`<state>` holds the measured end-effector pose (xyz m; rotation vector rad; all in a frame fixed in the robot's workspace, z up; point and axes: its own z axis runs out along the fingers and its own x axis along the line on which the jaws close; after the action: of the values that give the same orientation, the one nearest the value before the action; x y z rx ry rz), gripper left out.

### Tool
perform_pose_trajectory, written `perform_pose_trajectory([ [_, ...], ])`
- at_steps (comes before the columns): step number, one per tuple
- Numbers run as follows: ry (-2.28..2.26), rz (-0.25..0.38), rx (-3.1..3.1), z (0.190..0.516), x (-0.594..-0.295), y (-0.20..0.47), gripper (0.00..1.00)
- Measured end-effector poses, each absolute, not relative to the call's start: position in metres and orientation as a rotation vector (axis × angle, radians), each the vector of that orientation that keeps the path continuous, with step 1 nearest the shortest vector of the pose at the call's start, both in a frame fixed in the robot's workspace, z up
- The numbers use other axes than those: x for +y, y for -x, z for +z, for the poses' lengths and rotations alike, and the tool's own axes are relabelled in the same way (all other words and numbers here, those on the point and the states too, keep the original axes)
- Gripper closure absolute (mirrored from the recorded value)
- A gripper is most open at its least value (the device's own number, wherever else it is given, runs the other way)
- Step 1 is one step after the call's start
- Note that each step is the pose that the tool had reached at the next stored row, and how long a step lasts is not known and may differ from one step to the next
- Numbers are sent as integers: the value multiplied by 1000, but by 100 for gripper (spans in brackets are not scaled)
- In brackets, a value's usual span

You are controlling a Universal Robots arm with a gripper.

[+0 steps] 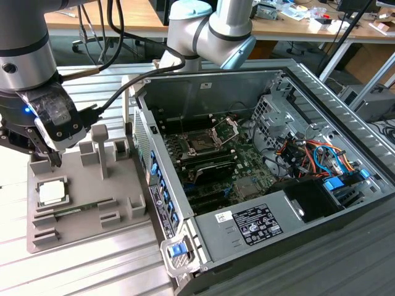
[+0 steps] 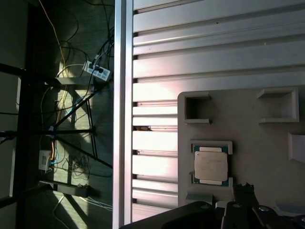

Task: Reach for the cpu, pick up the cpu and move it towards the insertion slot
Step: 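Pick up the cpu and move it towards the insertion slot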

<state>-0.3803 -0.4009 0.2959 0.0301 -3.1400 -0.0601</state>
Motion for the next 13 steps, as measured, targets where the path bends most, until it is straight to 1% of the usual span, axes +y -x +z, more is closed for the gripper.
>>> perform_pose_trajectory([
  [13,-30,-60,-3140,289,-401,380,89],
])
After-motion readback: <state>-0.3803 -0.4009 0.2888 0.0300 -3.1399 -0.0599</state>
